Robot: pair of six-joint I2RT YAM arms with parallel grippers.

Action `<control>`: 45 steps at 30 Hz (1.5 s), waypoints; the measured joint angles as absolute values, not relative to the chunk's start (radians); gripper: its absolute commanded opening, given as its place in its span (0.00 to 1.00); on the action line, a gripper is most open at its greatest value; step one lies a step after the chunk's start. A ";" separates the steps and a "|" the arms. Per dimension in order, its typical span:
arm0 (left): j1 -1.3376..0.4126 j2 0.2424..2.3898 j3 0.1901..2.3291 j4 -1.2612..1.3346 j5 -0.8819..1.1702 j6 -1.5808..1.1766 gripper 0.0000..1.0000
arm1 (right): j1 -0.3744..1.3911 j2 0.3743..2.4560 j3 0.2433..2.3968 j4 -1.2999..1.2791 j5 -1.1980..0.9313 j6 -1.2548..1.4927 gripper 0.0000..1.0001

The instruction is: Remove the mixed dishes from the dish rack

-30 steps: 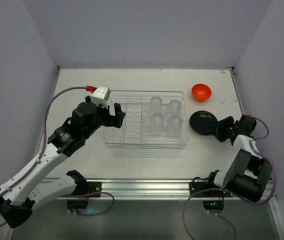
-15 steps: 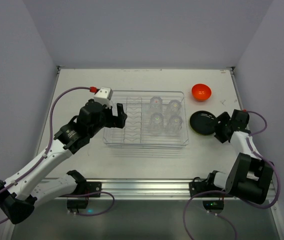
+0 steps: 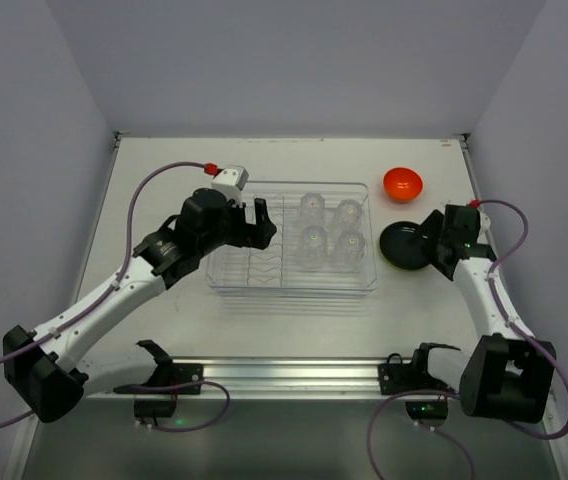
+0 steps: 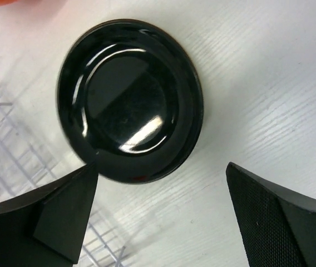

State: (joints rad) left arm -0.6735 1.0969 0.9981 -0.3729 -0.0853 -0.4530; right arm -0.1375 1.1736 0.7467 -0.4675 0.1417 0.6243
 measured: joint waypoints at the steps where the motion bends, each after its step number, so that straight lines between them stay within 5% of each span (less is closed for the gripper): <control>1: -0.673 1.126 1.016 -0.376 -0.086 -0.453 1.00 | -0.121 1.148 0.748 -0.483 0.147 0.624 0.99; 10: -0.744 1.377 1.258 -0.406 -0.200 -0.454 1.00 | -0.081 0.772 0.762 -0.497 -0.051 0.617 0.99; 20: -0.799 1.855 1.700 -0.499 -0.286 -0.395 1.00 | -0.080 0.622 0.740 -0.564 -0.257 0.587 0.99; 26: -0.799 1.953 1.788 -0.553 -0.308 -0.384 1.00 | -0.080 0.550 0.740 -0.591 -0.313 0.556 0.99; 33: -0.796 1.853 1.675 -0.522 -0.369 -0.413 1.00 | 0.048 0.710 0.794 -0.602 -0.321 0.532 0.93; 39: -0.758 1.739 1.599 -0.501 -0.387 -0.434 1.00 | 0.321 0.939 0.965 -0.644 -0.142 0.520 0.89; 45: -0.727 1.665 1.555 -0.483 -0.398 -0.435 1.00 | 0.395 1.186 1.110 -0.684 0.013 0.496 0.88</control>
State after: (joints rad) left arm -0.7269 1.6650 1.5547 -0.4828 -0.3977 -0.4355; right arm 0.3946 1.1858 1.1103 -0.6838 0.0132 0.4961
